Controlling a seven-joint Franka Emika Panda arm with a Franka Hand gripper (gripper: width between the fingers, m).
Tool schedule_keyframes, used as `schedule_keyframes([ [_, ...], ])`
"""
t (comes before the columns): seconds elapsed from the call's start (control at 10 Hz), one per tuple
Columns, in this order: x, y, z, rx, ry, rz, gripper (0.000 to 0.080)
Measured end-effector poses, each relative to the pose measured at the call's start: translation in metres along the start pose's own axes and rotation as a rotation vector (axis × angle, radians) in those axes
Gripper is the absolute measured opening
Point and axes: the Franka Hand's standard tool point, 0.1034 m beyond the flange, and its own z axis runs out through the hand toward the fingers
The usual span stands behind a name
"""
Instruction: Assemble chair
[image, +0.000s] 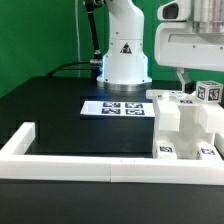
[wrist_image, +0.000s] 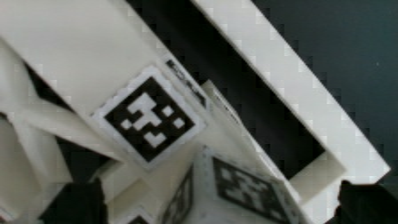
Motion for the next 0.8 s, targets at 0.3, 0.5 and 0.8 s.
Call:
schedule_keyframes([
  [0.3,0.001,-0.0011,-0.0013,-0.005,0.007,-0.289,0.0649],
  [0.5,0.0024,-0.001,-0.0021,-0.006,0.009,-0.483,0.0649],
  [0.8,0.0051,0.002,-0.0018,-0.015,0.011,-0.679,0.0649],
])
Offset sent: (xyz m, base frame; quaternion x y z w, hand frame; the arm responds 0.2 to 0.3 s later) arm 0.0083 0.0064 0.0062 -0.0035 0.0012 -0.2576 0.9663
